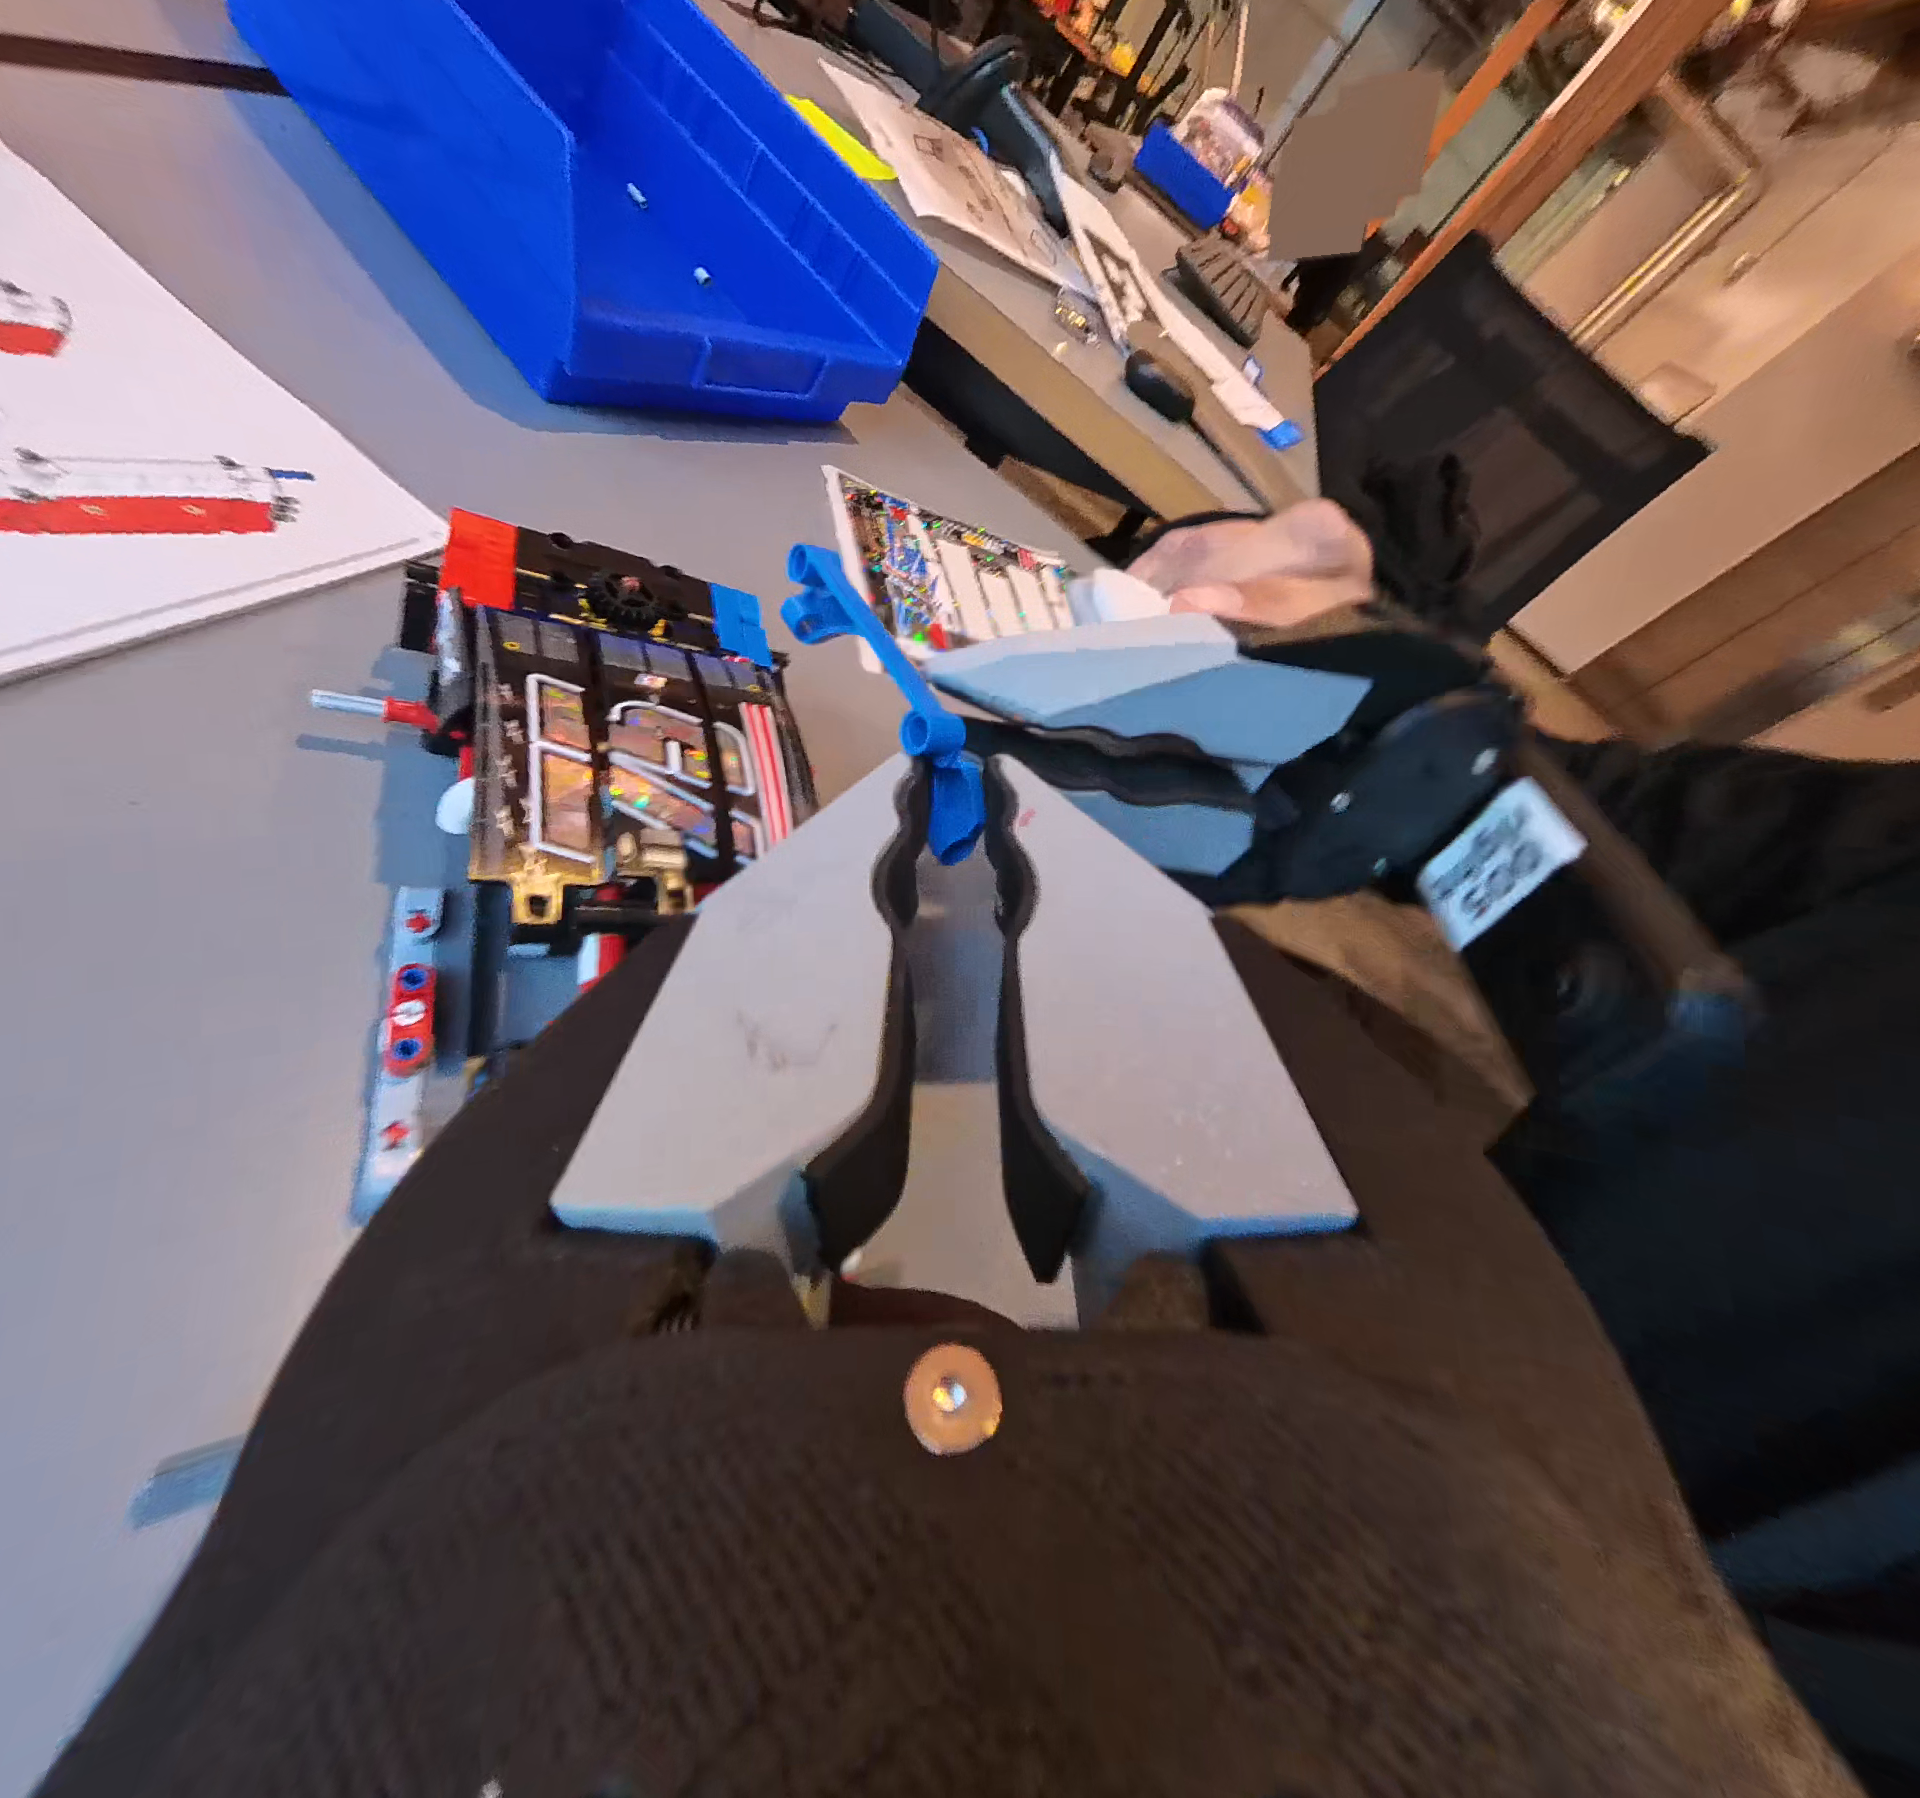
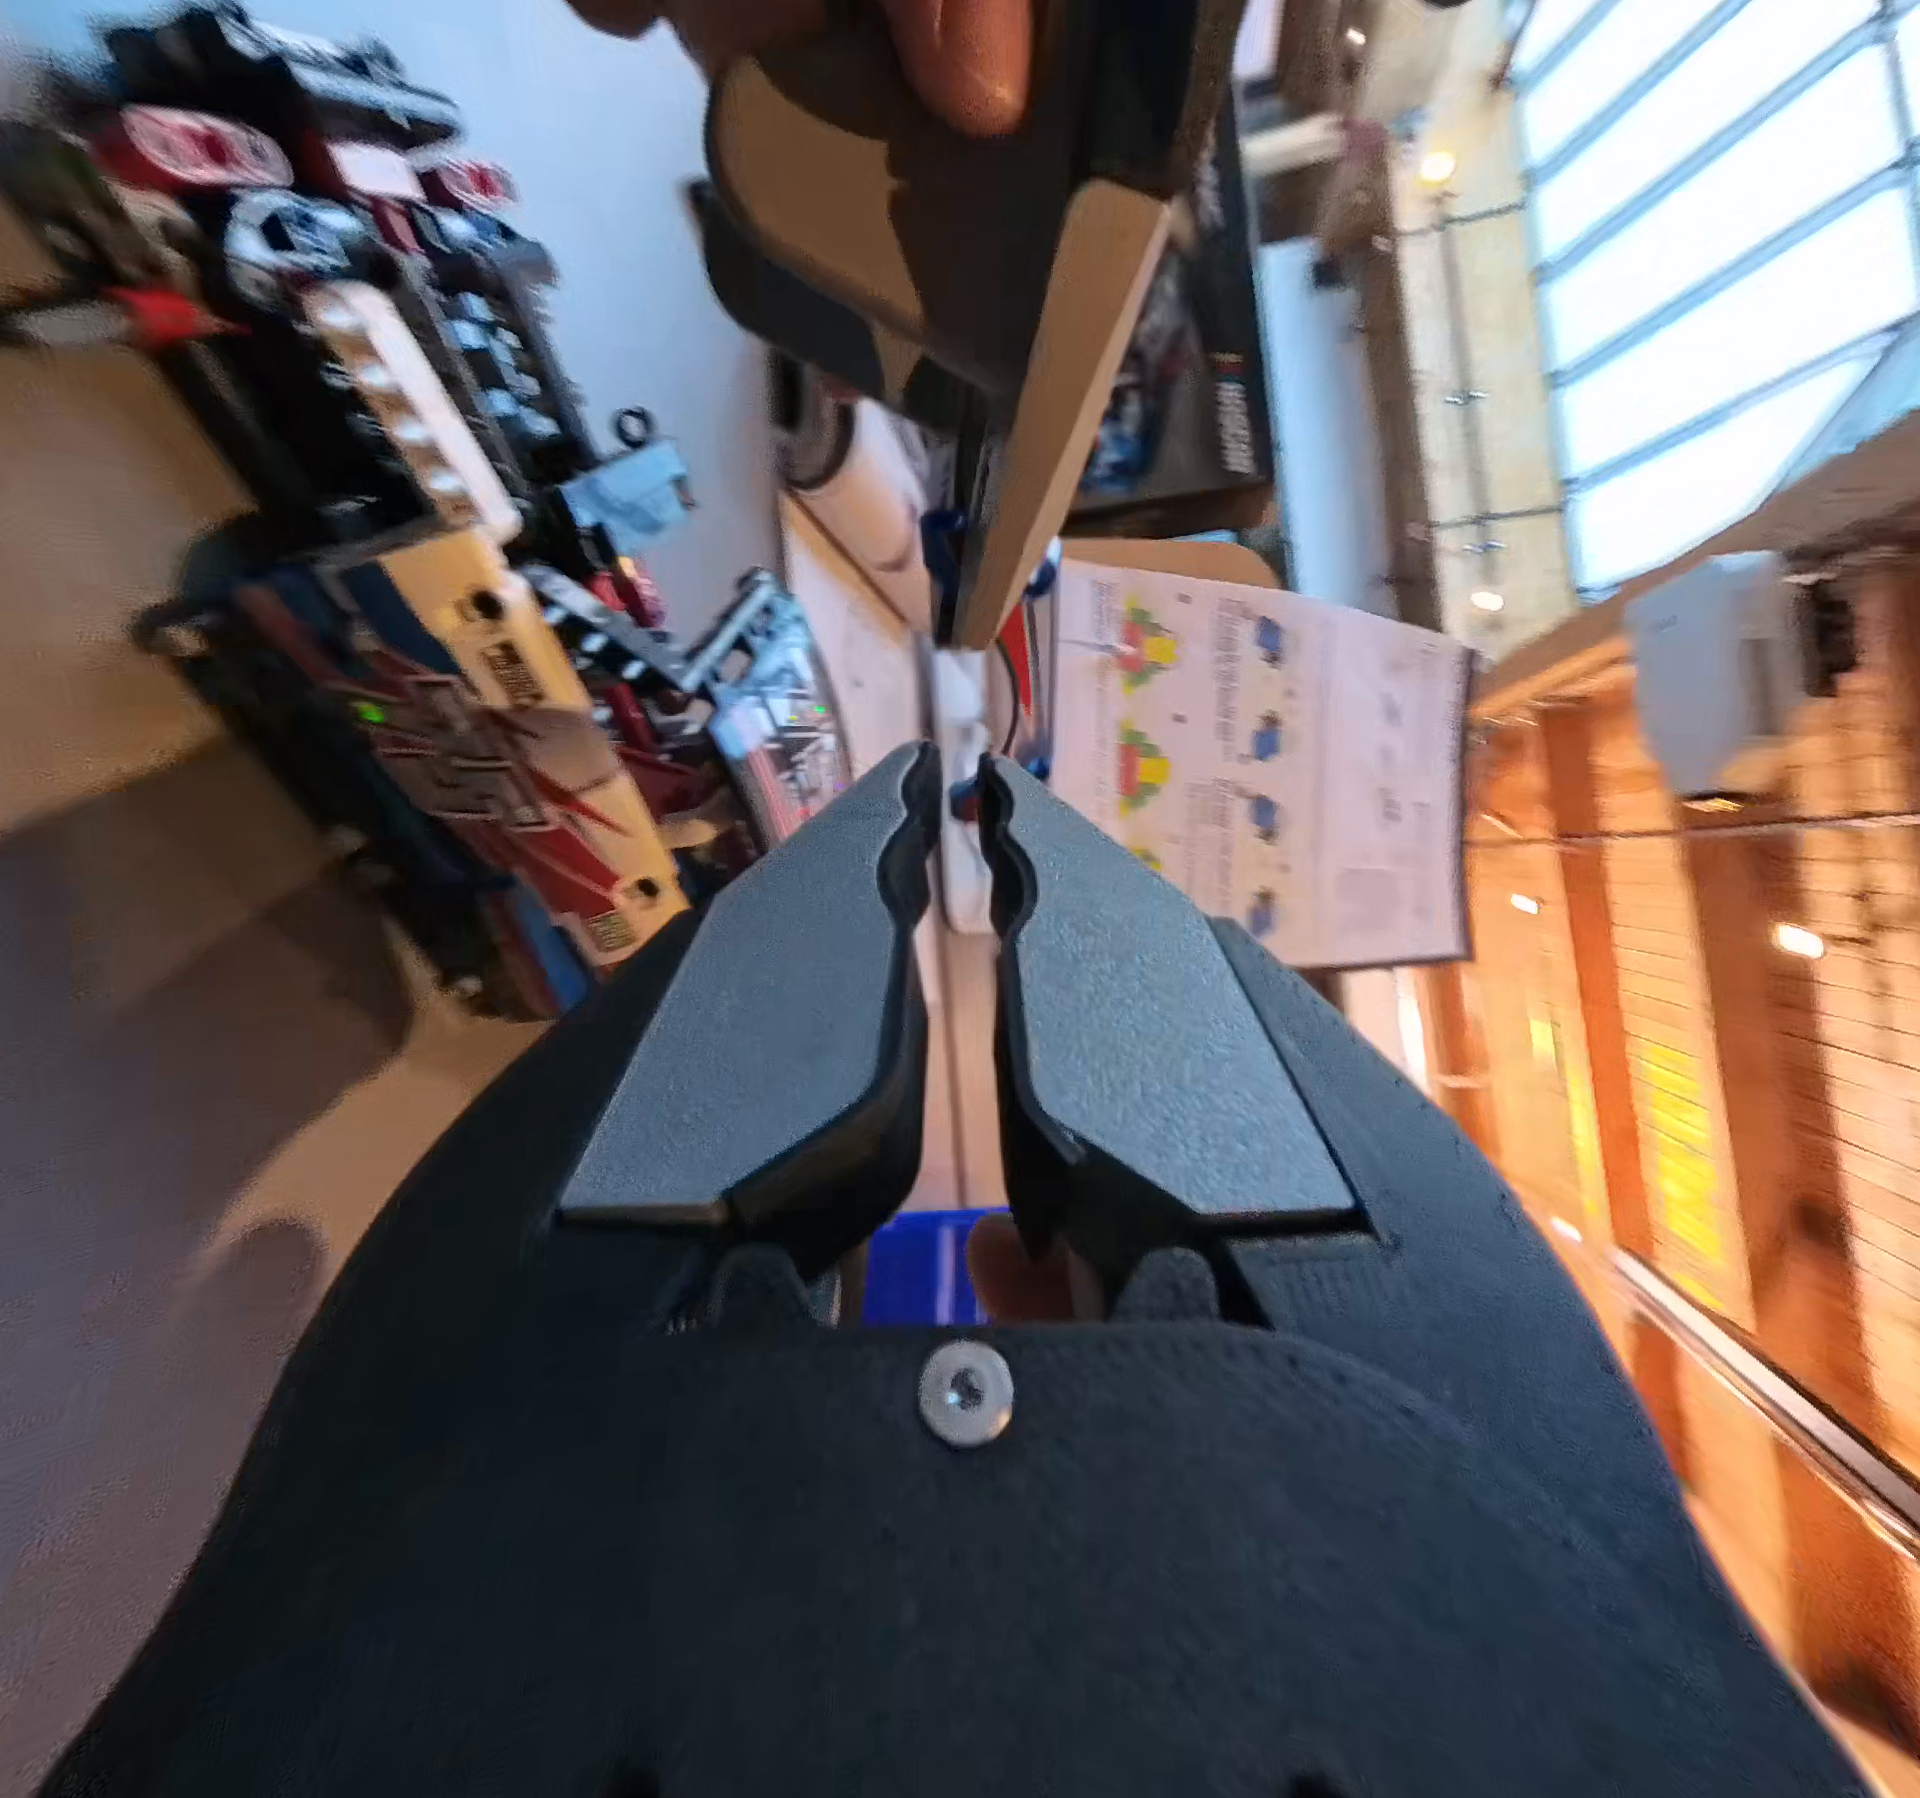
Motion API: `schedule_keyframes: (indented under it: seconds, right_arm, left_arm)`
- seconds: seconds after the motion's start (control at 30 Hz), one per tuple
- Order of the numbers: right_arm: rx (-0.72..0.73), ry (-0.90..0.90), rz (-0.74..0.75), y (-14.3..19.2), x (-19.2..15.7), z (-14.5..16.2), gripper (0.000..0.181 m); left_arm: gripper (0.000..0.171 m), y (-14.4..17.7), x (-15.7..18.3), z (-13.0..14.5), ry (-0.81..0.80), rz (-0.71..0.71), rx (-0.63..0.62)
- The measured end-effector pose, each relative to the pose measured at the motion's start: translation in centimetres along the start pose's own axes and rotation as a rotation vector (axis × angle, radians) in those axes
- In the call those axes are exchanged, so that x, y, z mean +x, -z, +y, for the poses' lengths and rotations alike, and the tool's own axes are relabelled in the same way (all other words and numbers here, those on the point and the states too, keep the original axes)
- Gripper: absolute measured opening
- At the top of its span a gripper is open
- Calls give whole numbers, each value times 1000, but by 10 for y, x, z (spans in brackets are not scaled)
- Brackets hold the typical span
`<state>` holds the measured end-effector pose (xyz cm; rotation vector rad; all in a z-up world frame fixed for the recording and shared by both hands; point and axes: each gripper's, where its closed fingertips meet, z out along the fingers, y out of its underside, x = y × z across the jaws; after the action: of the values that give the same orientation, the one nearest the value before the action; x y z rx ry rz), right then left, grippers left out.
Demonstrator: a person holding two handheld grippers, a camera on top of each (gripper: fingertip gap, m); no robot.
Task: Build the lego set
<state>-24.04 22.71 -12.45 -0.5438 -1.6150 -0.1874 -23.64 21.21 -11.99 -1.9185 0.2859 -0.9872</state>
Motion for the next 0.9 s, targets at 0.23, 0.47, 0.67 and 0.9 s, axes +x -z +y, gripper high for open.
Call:
schedule_keyframes:
  seconds: [0.23, 0.47, 0.67, 0.9]
  right_arm:
    - [110, -445, -323, 14, -5, 7, 28]
    - [218, -414, -528, 22, -20, -28, 25]
    - [153, -244, -547, 11, -35, -29, 16]
    - [134, -205, -500, -3, -29, -30, 15]
  left_arm:
    - [7, 20, 2, 29, -278, -3, -186]
    - [7, 15, 18, 51, -367, 87, -297]
    - [6, 17, 10, 58, -334, 105, -301]
    - [6, 24, 6, 46, -188, 179, -216]
